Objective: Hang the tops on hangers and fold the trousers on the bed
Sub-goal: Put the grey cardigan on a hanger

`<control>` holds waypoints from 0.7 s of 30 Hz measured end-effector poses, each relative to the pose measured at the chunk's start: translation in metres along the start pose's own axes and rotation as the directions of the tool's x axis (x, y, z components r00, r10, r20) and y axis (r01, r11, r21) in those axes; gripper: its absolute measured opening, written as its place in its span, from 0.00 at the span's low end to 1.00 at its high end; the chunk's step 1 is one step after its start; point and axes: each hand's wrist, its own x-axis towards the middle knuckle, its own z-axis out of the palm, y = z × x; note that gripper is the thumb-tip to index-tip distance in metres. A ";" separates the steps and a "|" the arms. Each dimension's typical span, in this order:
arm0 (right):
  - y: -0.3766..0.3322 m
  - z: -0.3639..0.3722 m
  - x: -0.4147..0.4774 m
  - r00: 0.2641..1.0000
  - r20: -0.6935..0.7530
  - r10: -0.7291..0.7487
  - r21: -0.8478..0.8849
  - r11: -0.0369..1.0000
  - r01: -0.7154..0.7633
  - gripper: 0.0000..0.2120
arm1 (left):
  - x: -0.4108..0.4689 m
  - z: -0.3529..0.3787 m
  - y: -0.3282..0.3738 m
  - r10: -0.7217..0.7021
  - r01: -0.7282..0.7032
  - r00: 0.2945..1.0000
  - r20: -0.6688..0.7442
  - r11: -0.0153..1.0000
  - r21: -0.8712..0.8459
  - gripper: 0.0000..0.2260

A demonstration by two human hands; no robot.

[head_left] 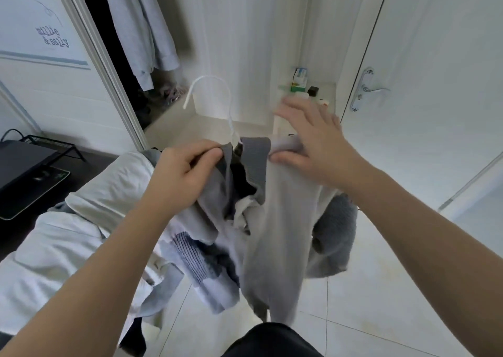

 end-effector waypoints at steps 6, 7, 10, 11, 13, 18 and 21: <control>-0.008 0.012 0.003 0.980 0.192 0.041 0.206 0.975 -0.081 0.08 | 0.022 0.012 0.015 0.139 -0.167 0.960 0.245 0.981 0.097 0.12; -0.011 0.012 0.002 0.988 0.149 0.030 0.286 0.955 -0.073 0.06 | 0.025 0.013 0.017 0.165 -0.195 0.950 0.264 0.977 0.091 0.13; -0.008 0.001 -0.001 0.997 0.053 0.048 0.451 0.890 -0.066 0.07 | 0.031 0.009 0.015 0.201 -0.229 0.941 0.272 0.970 0.077 0.14; -0.004 -0.003 -0.003 0.998 0.025 0.062 0.462 0.885 -0.067 0.06 | 0.032 0.004 0.010 0.191 -0.223 0.949 0.250 0.969 0.105 0.14; 0.009 -0.008 -0.007 0.994 -0.021 0.106 0.502 0.861 -0.082 0.04 | 0.034 -0.008 -0.003 0.152 -0.175 0.977 0.146 0.972 0.158 0.14; 0.024 -0.002 -0.019 0.980 -0.001 0.197 0.564 0.810 -0.162 0.17 | 0.036 -0.026 -0.017 0.066 -0.080 0.986 0.155 0.993 0.085 0.10; 0.025 0.003 -0.022 0.978 -0.043 0.205 0.590 0.795 -0.140 0.14 | 0.034 -0.024 -0.015 -0.008 -0.024 0.972 0.233 0.991 0.131 0.10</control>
